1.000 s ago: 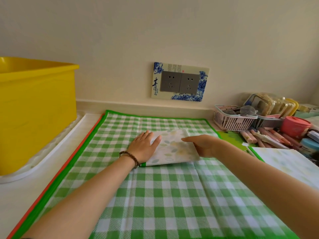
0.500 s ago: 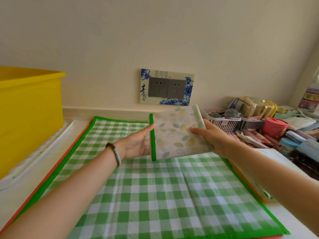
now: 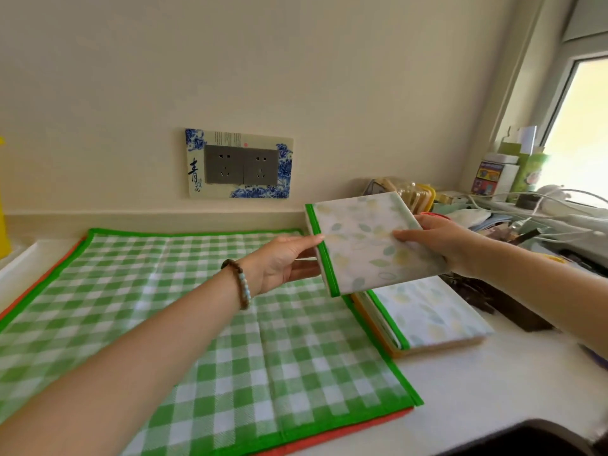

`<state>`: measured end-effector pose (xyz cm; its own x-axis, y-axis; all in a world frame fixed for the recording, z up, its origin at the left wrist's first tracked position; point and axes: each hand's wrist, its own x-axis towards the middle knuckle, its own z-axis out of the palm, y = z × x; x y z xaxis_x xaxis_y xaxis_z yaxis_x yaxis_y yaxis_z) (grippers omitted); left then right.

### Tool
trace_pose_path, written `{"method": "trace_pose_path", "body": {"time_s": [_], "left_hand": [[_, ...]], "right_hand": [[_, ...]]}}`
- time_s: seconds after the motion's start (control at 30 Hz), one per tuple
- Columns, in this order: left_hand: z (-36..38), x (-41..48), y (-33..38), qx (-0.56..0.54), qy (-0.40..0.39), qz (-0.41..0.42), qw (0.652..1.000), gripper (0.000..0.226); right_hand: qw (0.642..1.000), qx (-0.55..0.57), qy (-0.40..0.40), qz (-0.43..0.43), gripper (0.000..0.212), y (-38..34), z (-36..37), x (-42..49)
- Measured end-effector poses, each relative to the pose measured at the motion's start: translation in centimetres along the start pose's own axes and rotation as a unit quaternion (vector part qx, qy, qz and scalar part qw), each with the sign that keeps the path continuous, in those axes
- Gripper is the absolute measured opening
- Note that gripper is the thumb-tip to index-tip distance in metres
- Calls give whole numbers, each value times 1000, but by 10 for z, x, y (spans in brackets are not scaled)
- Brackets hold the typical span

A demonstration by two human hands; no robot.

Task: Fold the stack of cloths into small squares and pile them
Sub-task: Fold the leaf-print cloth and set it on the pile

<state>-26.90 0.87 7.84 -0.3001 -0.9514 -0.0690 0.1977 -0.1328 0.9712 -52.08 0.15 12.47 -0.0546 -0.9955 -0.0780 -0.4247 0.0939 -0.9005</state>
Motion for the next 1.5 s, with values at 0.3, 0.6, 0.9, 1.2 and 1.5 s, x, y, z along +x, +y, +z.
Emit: {"method": "trace_pose_path", "body": {"time_s": [0.3,0.6,0.9,1.2,1.5], "left_hand": [[54,25,-40,21,3,-66,998,11],[66,29,-67,83,16,-105,991,17],[67,28,-71,159,18,-100,982,37],[70,28,-74,203,36,-77,976,40],[35,5,-55,259,38,10,965,52]], "right_hand": [[991,-91,-2,97,40,41,-46,-5],[981,-124,-30,143,55,77,-56,7],[973,-183,-34,140,58,85,-56,10],[966,-228,-31,116,62,88,-54,3],[925,-362,53,-103,59,40,-35,-14]]}}
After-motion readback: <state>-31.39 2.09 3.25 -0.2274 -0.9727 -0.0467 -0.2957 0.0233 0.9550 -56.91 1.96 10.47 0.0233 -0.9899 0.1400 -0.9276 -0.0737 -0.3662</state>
